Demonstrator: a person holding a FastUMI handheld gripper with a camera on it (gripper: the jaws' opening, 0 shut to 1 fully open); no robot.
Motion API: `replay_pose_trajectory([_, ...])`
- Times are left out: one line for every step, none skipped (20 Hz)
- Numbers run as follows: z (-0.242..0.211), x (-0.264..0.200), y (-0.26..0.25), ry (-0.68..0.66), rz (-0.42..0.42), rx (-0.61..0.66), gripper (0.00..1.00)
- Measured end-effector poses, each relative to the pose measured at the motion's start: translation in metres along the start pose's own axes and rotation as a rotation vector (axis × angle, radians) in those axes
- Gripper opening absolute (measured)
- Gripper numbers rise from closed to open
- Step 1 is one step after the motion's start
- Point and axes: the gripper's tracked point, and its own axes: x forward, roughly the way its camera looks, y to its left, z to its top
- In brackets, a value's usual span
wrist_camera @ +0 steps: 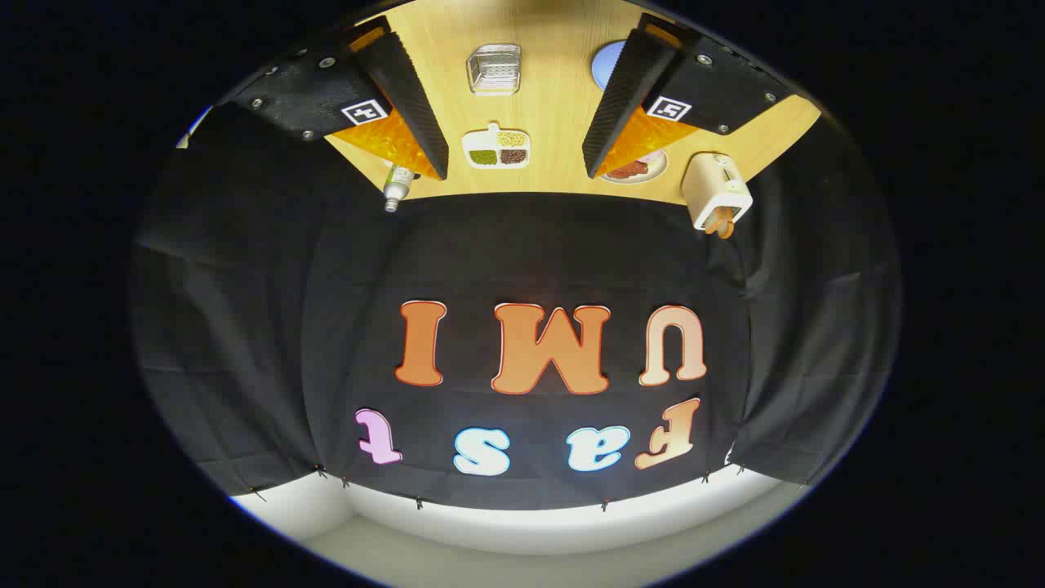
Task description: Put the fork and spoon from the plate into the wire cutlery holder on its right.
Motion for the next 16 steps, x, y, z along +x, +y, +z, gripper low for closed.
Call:
replay_pose_trajectory([-0.002,-0.002,0.002,0.005,-0.006,-0.010,0.99])
replay_pose_trajectory([-0.004,-0.005,0.004,0.009,-0.012,-0.010,0.99])
replay_pose_trajectory([-0.006,-0.007,0.004,0.013,-0.020,-0.004,0.99])
replay_pose_trajectory([-0.008,-0.010,0.004,0.019,-0.028,0.005,0.99])
replay_pose_trajectory([-0.010,-0.012,0.004,0.022,-0.039,0.015,0.99])
replay_pose_trajectory([-0.011,-0.014,0.002,0.023,-0.056,0.022,0.99])
replay_pose_trajectory([-0.013,-0.014,-0.001,0.026,-0.078,0.021,0.99])
replay_pose_trajectory([-0.014,-0.015,-0.003,0.027,-0.098,0.016,0.99])
replay_pose_trajectory([-0.014,-0.016,-0.003,0.028,-0.109,0.012,0.99])
replay_pose_trajectory([-0.013,-0.019,-0.002,0.027,-0.114,0.016,0.99])
replay_pose_trajectory([-0.014,-0.021,0.001,0.027,-0.110,0.028,0.99])
replay_pose_trajectory([-0.014,-0.023,0.003,0.031,-0.106,0.048,0.99])
replay_pose_trajectory([-0.015,-0.025,0.004,0.036,-0.100,0.064,0.99])
replay_pose_trajectory([-0.016,-0.028,0.006,0.036,-0.091,0.075,0.99])
replay_pose_trajectory([-0.016,-0.028,0.008,0.034,-0.085,0.076,0.99])
replay_pose_trajectory([-0.017,-0.028,0.011,0.030,-0.080,0.067,0.99])
